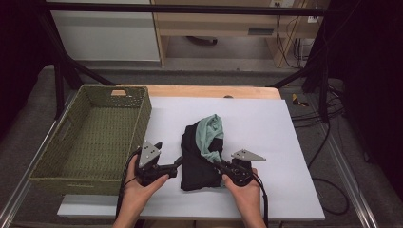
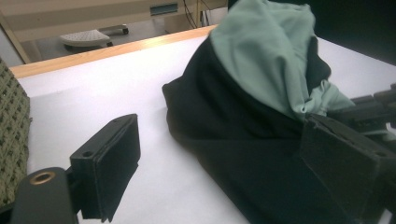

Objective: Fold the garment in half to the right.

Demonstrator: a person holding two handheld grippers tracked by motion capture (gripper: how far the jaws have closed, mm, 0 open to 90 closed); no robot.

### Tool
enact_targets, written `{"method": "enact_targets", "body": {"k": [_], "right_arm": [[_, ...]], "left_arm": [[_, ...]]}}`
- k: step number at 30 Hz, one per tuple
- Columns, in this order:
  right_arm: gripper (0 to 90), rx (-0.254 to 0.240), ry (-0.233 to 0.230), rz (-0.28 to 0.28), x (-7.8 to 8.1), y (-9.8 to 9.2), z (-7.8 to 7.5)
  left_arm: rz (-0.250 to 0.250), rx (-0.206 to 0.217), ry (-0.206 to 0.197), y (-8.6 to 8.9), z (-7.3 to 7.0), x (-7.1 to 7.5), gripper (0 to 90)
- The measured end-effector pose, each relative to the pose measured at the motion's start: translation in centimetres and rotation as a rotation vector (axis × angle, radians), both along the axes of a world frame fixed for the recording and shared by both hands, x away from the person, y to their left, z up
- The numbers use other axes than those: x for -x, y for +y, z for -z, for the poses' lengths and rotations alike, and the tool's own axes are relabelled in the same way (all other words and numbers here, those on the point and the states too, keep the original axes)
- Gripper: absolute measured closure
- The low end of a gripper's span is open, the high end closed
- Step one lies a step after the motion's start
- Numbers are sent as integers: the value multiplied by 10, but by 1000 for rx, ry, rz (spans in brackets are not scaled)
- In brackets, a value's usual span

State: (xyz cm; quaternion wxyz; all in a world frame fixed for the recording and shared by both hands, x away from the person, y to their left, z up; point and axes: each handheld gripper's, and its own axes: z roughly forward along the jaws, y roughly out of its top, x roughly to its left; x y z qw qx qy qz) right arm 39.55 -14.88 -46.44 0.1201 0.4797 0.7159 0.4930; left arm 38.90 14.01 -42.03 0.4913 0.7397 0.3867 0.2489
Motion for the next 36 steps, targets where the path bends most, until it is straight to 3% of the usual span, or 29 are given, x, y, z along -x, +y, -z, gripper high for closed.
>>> {"method": "enact_targets", "body": {"k": [4, 9, 14, 20, 25, 31, 36], "right_arm": [[804, 10, 11, -10, 0, 4, 4], [803, 43, -18, -32, 3, 11, 1], [803, 34, -3, -32, -1, 16, 5], [802, 51, -23, -36, -3, 23, 1], [802, 60, -25, -37, -1, 22, 0], [798, 56, -29, -33, -2, 22, 2], [791, 90, -52, -29, 1, 23, 2]], "left_arm": [[-1, -3, 6, 1, 3, -1, 126], [1, -10, 11, 2, 6, -2, 126], [-5, -5, 16, 4, 8, -3, 130], [-10, -3, 21, 5, 10, -4, 130], [-6, -3, 12, 6, 10, -4, 130], [-15, 0, 34, 10, 16, -7, 130], [-2, -2, 30, 7, 15, -7, 131]]}}
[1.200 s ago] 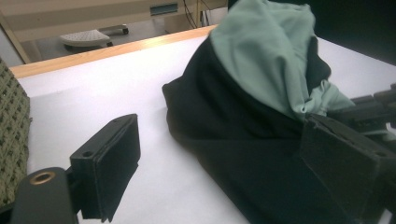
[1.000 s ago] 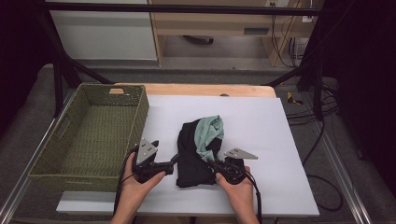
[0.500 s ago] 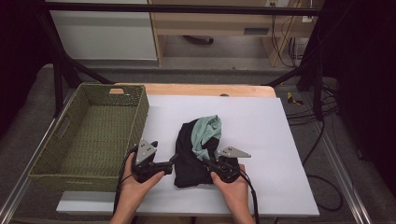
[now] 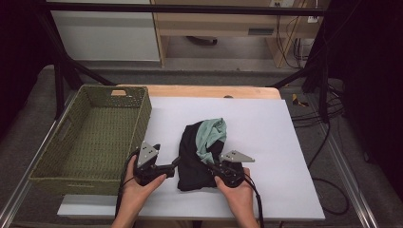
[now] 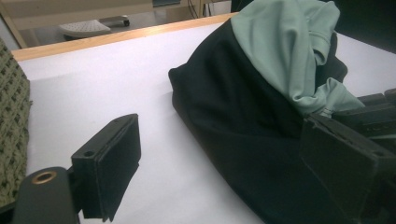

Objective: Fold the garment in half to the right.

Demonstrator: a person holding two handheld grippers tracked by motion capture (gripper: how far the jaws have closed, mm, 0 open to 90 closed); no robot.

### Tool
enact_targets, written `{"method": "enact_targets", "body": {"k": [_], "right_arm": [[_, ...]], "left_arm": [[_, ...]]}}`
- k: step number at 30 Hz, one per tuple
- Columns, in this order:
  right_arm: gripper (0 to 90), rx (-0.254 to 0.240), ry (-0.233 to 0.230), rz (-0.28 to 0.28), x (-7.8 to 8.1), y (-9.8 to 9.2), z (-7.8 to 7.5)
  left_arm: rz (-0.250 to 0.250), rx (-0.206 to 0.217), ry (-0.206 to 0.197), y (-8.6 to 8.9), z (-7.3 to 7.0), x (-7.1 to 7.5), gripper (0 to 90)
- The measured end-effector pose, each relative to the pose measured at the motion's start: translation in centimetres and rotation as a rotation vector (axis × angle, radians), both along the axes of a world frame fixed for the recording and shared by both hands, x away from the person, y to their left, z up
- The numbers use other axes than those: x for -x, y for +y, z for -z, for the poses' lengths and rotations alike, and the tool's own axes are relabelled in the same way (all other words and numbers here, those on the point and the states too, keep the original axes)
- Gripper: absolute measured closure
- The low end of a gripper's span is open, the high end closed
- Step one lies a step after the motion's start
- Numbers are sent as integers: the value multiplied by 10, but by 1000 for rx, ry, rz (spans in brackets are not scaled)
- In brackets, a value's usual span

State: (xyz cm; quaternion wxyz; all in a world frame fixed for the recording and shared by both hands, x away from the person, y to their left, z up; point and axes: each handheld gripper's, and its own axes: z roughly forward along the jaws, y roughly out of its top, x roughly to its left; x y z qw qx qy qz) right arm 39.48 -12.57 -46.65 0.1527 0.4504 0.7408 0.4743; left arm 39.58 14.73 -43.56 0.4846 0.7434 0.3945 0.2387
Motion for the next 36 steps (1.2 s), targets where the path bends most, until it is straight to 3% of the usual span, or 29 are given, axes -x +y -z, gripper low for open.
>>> {"method": "enact_targets", "body": {"k": [15, 22, 30, 36], "right_arm": [[786, 115, -68, -20, 4, 4, -1], [781, 115, -64, -16, 4, 4, -1], [760, 170, -92, -32, 7, 6, -4], [729, 166, -88, -35, 9, 4, -4]], "left_arm": [[4, -6, 11, -1, 4, -1, 130], [0, -11, 16, 0, 6, -2, 130], [-1, -9, 18, 0, 7, -2, 130], [1, -8, 18, 0, 7, -2, 130]]}}
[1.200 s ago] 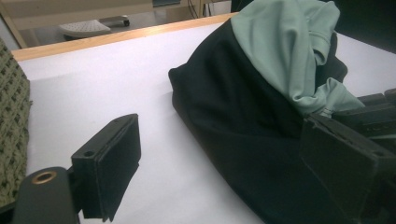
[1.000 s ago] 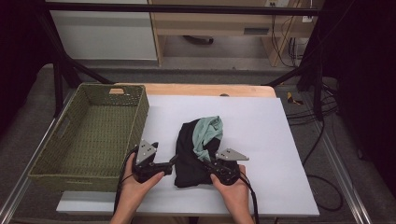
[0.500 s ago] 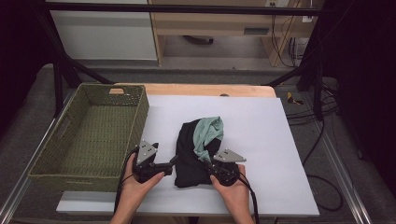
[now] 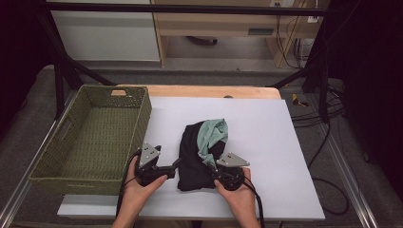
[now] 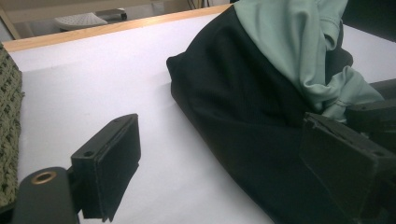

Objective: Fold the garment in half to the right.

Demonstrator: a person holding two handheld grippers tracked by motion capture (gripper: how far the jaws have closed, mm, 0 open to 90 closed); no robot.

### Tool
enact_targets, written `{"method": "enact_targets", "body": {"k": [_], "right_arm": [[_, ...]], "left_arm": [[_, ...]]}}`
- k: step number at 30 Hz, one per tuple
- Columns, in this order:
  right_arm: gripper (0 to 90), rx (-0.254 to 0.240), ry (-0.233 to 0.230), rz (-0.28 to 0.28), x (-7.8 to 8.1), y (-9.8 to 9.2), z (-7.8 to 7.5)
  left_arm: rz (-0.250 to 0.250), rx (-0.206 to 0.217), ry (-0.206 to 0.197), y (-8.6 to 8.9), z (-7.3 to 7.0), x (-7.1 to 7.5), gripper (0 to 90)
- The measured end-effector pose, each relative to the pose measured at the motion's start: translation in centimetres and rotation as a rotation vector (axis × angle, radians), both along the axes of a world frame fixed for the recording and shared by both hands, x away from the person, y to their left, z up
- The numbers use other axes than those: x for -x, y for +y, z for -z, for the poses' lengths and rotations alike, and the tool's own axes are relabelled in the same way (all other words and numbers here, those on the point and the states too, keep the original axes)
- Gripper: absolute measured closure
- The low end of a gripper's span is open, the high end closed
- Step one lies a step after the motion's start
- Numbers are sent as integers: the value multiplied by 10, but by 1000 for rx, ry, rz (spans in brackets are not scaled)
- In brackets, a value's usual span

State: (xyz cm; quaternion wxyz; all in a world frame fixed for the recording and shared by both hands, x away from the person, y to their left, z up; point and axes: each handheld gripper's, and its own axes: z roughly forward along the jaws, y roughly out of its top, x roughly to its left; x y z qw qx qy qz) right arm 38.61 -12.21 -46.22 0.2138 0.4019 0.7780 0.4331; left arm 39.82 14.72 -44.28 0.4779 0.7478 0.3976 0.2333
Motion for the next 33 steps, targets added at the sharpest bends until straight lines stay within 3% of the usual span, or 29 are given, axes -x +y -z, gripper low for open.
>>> {"method": "enact_targets", "body": {"k": [12, 18, 33], "right_arm": [[629, -14, 10, -8, 5, -7, -4], [519, -5, 26, -13, 8, -10, -7], [412, 14, 30, 13, 24, -29, -16]], "left_arm": [[0, -6, 4, -2, 2, 0, 130], [4, -15, 2, -2, 2, 0, 130], [8, -23, 6, -2, 3, 0, 130]]}}
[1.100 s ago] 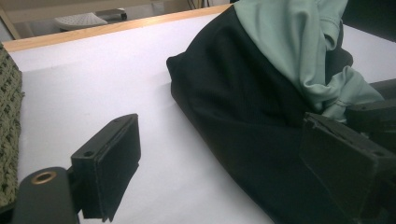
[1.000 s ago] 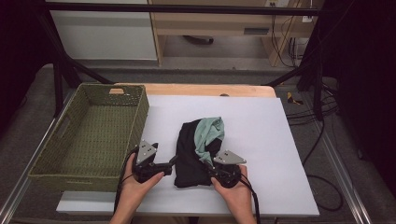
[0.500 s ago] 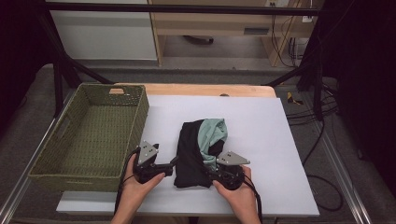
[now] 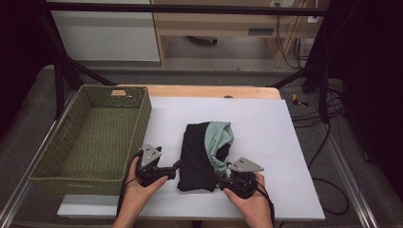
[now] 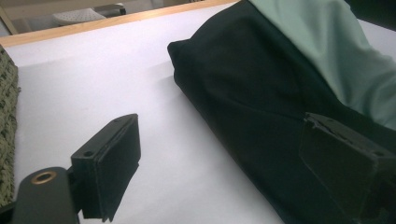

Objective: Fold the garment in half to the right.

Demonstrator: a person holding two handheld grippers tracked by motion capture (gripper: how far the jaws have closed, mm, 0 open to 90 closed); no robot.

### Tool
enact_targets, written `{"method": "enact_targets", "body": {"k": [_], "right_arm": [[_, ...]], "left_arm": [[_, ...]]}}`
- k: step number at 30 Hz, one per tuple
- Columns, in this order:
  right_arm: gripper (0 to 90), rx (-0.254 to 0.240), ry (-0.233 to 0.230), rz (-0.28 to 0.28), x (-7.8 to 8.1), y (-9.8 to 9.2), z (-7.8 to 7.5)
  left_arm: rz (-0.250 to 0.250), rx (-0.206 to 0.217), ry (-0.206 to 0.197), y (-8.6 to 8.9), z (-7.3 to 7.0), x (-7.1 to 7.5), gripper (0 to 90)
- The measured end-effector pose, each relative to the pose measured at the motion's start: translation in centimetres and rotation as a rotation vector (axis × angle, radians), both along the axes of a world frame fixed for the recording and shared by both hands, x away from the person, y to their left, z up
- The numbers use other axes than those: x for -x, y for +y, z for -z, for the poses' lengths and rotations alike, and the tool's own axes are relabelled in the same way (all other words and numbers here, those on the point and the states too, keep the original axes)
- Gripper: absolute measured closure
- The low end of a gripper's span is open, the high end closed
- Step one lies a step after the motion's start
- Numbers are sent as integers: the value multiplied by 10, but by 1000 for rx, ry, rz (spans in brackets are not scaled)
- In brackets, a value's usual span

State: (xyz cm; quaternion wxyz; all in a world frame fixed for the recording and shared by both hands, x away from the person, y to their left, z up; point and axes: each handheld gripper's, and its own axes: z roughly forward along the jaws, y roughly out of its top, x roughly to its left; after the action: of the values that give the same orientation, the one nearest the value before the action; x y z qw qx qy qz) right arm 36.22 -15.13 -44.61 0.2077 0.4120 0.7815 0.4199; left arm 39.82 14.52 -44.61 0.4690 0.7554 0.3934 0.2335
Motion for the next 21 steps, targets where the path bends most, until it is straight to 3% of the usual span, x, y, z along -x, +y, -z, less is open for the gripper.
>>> {"method": "enact_targets", "body": {"k": [9, 21], "right_arm": [[380, 2, -7, 12, 4, -9, -6], [494, 32, -19, -6, -25, -2, -13]], "left_arm": [[-7, 7, 0, 2, -1, -1, 130], [6, -1, 11, 0, 2, -1, 131]]}}
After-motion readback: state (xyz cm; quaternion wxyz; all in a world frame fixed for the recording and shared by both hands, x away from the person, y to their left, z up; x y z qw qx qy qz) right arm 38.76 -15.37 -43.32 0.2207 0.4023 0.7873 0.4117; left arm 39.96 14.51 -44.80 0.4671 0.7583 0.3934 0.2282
